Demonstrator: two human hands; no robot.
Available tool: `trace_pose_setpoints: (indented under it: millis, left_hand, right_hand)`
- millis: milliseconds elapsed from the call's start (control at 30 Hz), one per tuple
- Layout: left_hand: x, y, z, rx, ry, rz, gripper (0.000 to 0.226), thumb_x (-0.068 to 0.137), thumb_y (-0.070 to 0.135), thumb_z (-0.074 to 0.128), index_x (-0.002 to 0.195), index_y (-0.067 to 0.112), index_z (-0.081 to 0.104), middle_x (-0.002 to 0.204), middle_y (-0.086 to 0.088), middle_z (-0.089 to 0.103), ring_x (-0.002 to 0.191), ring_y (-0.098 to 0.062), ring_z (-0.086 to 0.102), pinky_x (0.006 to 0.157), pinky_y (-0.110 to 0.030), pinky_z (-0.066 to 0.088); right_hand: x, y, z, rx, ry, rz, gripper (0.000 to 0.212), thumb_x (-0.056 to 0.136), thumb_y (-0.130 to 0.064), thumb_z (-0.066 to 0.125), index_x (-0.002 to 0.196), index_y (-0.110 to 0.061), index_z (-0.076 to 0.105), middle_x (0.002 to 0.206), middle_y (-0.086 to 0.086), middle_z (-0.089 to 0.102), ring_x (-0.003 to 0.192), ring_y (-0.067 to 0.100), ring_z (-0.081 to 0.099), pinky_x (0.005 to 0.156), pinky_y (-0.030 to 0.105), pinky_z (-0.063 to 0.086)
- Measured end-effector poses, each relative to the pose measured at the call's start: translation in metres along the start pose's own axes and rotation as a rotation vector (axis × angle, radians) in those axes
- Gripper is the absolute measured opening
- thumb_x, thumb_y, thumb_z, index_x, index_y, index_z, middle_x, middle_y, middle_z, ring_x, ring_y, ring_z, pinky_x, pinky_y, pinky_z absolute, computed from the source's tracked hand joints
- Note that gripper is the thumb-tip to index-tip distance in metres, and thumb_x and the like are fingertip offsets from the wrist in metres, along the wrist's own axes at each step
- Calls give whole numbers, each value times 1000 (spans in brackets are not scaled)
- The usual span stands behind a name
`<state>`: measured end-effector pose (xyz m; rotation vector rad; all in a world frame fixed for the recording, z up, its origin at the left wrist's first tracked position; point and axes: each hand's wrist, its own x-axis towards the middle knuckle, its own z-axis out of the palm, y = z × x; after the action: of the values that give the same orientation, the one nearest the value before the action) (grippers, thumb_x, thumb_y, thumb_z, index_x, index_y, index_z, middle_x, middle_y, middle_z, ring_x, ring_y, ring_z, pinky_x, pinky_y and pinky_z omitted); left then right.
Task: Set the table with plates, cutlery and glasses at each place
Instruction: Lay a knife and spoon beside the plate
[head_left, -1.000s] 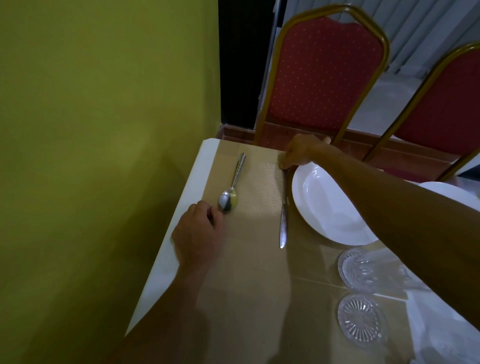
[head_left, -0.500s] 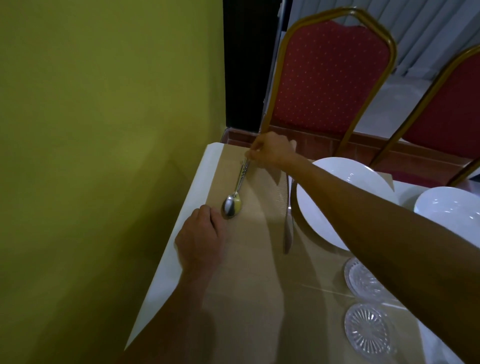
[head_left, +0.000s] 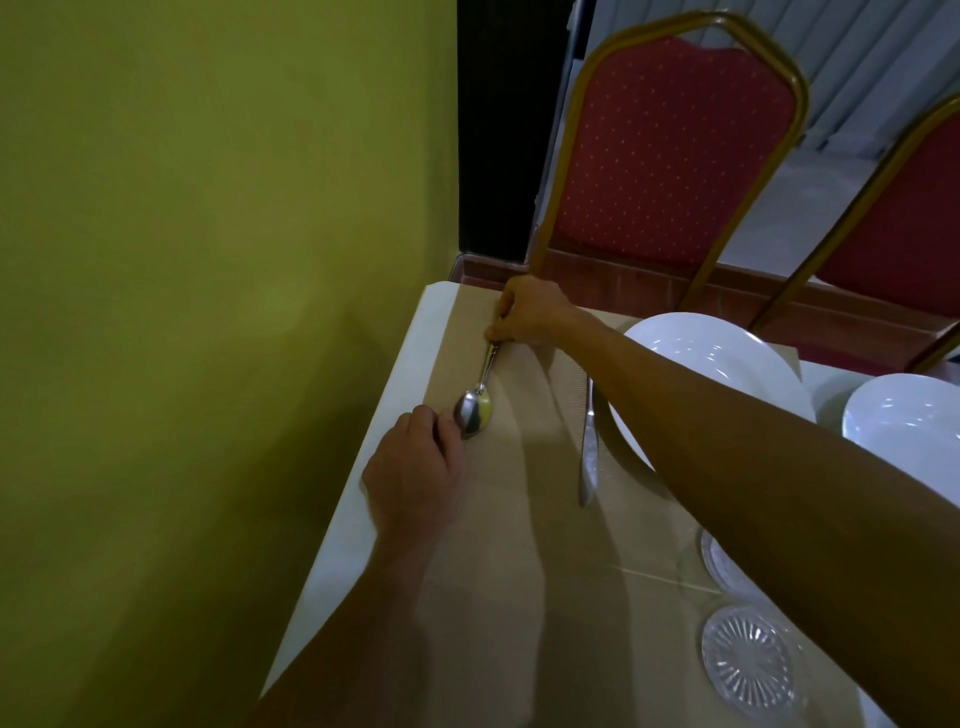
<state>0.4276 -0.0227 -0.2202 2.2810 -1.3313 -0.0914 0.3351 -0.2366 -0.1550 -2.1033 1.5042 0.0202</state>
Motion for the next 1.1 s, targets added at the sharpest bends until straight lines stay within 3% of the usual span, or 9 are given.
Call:
trace_pose_setpoints:
  millis: [167, 233, 400, 700, 867, 933, 1000, 1100]
  left_hand:
    - [0, 1, 1, -8, -3, -11, 26, 101, 37, 44, 77, 28, 49, 63, 12, 46, 53, -5, 43, 46, -20, 19]
    - [1, 1, 1, -3, -5, -15, 26, 101, 38, 43, 77, 28, 49, 64, 12, 46, 53, -5, 44, 45, -21, 20]
    - [1, 5, 0, -17, -13, -27, 25, 99, 39, 45, 77, 28, 51, 66, 12, 48, 56, -5, 44, 46, -20, 19]
    - [2, 0, 1, -12, -26, -42, 25, 99, 42, 42, 79, 29, 52, 68, 12, 50, 58, -5, 46, 47, -21, 23]
    - [3, 1, -1, 3, -37, -33, 25, 99, 41, 44, 79, 29, 50, 68, 13, 48, 57, -4, 44, 46, -20, 17]
    - [2, 2, -3, 11, -18, -22, 24, 99, 40, 45, 77, 30, 45, 67, 13, 45, 57, -6, 42, 46, -21, 16]
    - [1, 1, -4, 28, 7, -10, 25, 98, 39, 46, 76, 29, 45, 67, 11, 43, 58, -10, 41, 48, -24, 20]
    - [1, 0, -5, 23, -18, -8, 28, 98, 38, 46, 74, 23, 47, 67, 4, 49, 58, -19, 48, 47, -28, 32]
  right_hand:
    - [-1, -3, -1, 3, 24, 40, 66, 74, -35, 86, 124, -7, 53, 107, 6, 54, 101, 21, 54, 78, 30, 46]
    - [-1, -6, -1, -15, 20, 51, 58, 75, -34, 86, 117, -7, 56, 100, 4, 52, 92, 18, 52, 74, 29, 45]
    - [8, -7, 4, 90, -71, 121, 28, 76, -20, 84, 90, 0, 73, 70, 8, 74, 61, 18, 73, 63, 32, 64]
    - [8, -11, 5, 142, -66, 138, 17, 80, -13, 79, 87, 0, 71, 65, 10, 73, 57, 18, 73, 62, 32, 63]
    - [2, -13, 4, 143, -57, 151, 21, 82, -18, 79, 87, -1, 69, 67, 11, 72, 45, 13, 67, 51, 26, 60]
    - [-10, -15, -1, 190, -5, 158, 25, 82, -24, 79, 84, -3, 66, 71, 12, 71, 47, 15, 67, 47, 26, 58]
    - [-34, -19, -5, 267, 76, 152, 28, 83, -32, 77, 85, -7, 64, 77, 9, 67, 60, 19, 67, 48, 27, 53]
    - [-90, -32, -8, 477, 99, 153, 29, 88, -38, 70, 83, -10, 65, 83, 10, 70, 79, 27, 71, 68, 37, 59]
